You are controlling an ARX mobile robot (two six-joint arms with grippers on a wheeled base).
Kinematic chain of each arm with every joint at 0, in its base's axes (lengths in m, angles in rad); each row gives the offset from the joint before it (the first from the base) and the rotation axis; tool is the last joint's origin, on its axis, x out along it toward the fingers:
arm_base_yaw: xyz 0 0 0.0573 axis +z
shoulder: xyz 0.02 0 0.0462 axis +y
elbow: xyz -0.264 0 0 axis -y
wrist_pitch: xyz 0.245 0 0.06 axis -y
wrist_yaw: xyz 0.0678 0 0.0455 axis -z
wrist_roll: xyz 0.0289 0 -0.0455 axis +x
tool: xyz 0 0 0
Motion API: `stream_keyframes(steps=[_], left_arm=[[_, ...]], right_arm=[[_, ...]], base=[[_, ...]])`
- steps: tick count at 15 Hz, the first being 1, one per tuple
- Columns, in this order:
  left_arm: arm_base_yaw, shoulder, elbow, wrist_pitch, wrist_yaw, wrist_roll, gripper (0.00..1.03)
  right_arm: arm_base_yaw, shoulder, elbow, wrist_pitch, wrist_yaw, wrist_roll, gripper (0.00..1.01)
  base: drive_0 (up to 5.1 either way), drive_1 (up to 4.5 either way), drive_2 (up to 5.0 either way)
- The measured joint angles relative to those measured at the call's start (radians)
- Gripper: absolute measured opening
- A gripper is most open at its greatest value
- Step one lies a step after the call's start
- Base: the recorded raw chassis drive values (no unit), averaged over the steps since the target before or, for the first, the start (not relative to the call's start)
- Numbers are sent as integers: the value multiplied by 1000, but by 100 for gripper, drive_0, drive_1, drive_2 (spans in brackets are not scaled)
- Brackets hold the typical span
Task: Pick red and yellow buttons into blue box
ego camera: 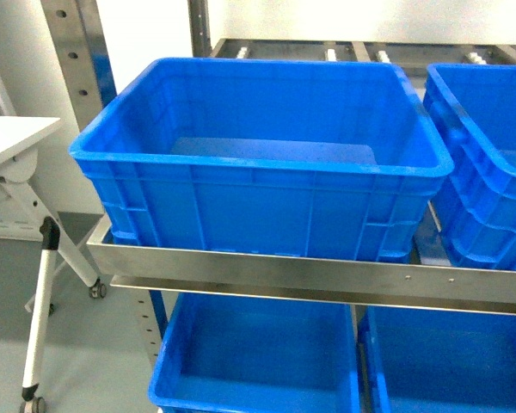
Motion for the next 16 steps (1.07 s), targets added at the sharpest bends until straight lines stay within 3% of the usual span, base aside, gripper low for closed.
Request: stream_keyframes(steps=[16], left_arm=[[0, 0, 0, 0, 0, 0, 29]], right_arm=[[0, 0, 0, 0, 0, 0, 18]], base=[[449, -214, -214]])
